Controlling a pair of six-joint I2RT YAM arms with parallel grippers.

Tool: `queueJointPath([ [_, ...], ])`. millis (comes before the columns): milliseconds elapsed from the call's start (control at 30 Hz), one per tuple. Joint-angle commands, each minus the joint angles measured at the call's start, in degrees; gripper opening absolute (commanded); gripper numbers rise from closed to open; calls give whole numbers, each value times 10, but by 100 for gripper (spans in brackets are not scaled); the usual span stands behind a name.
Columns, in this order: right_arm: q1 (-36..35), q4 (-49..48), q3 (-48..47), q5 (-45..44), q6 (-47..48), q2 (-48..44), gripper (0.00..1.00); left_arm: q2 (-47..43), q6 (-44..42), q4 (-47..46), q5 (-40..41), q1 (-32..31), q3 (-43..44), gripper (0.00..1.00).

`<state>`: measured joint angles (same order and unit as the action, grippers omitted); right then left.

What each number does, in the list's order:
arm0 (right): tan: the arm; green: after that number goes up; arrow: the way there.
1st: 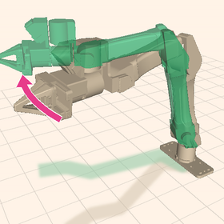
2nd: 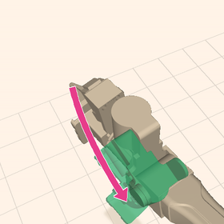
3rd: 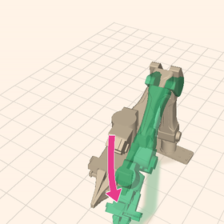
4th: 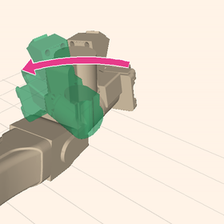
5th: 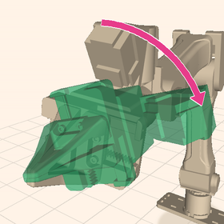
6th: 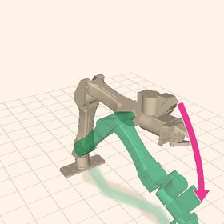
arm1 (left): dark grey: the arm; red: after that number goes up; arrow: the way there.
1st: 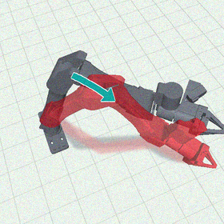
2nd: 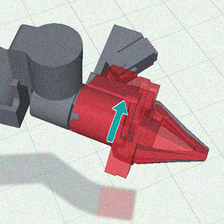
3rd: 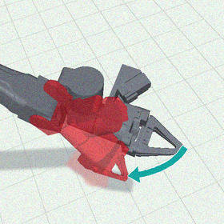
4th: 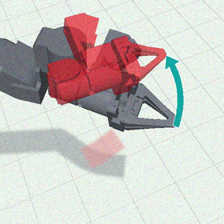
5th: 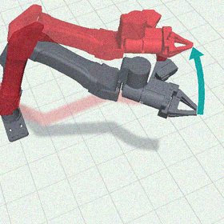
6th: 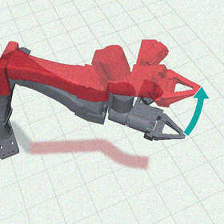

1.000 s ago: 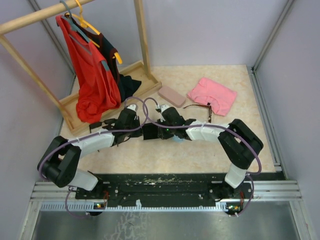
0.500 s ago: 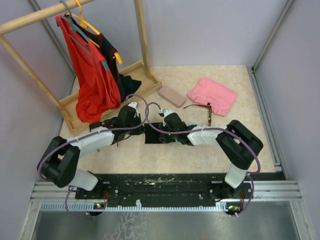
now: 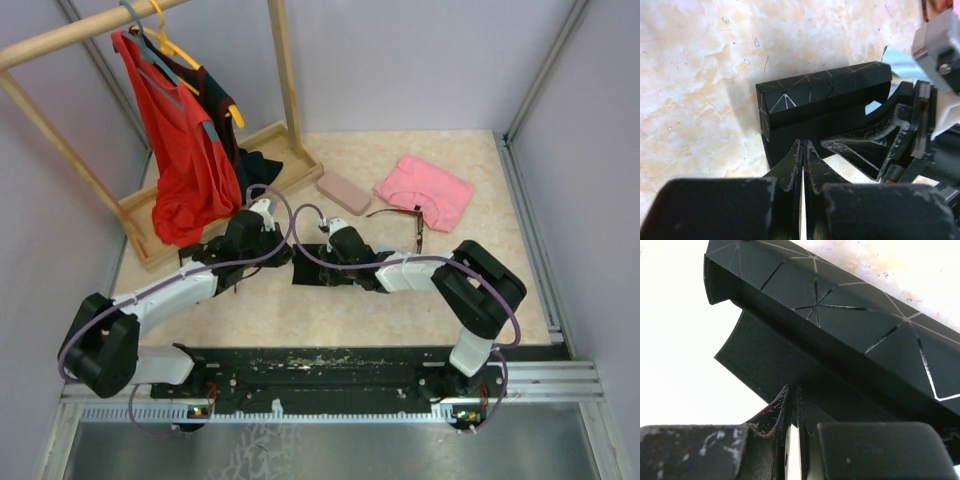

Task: Organize the sunglasses
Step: Adjust the sunglasses case at the center of the board.

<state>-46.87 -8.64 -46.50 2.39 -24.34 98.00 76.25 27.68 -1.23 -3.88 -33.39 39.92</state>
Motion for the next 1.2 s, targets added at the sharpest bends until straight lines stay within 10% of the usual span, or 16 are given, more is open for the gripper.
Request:
queueJointPath([
  [0, -7, 3, -8, 1, 3, -11, 8, -24, 12, -2, 17, -1, -2, 5],
  [1167, -7, -2, 18, -6, -2, -12, 6, 226, 80, -207, -66, 2, 53, 1],
])
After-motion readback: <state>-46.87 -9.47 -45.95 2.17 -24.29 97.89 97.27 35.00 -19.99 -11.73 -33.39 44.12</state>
